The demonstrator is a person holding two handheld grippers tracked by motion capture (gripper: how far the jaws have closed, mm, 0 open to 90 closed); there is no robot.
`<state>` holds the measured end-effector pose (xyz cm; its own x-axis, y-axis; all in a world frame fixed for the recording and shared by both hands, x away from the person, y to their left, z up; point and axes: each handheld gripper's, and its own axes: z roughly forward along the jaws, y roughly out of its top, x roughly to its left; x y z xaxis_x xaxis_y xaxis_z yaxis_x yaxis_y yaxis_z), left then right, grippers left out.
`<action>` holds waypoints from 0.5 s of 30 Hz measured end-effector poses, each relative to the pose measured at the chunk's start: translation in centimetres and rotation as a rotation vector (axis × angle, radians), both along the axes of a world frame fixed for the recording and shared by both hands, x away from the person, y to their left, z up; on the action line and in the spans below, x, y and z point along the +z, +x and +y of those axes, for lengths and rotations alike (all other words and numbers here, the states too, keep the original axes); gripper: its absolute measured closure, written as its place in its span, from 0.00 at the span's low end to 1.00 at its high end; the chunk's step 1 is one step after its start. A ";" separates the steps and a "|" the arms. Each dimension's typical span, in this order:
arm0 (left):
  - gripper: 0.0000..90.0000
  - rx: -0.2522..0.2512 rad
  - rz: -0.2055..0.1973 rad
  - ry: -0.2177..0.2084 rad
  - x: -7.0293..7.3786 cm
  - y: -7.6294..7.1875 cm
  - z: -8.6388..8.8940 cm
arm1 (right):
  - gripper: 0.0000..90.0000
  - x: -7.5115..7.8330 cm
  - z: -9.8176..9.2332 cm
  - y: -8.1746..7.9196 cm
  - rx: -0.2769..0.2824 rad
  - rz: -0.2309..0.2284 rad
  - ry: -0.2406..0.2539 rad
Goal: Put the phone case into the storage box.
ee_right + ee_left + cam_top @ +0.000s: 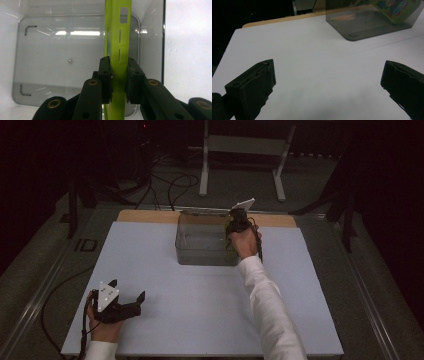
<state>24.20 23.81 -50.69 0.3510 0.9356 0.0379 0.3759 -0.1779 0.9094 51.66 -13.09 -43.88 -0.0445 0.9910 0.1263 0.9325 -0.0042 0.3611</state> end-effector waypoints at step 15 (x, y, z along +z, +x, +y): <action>0.00 0.000 -0.001 -0.001 0.0 0.0 0.0 | 0.85 -0.4 -0.4 0.0 -0.021 0.016 -0.011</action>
<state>24.17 23.82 -50.67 0.3506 0.9358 0.0373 0.3751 -0.1768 0.9100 51.69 -13.50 -44.23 -0.0219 0.9930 0.1162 0.9378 -0.0198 0.3466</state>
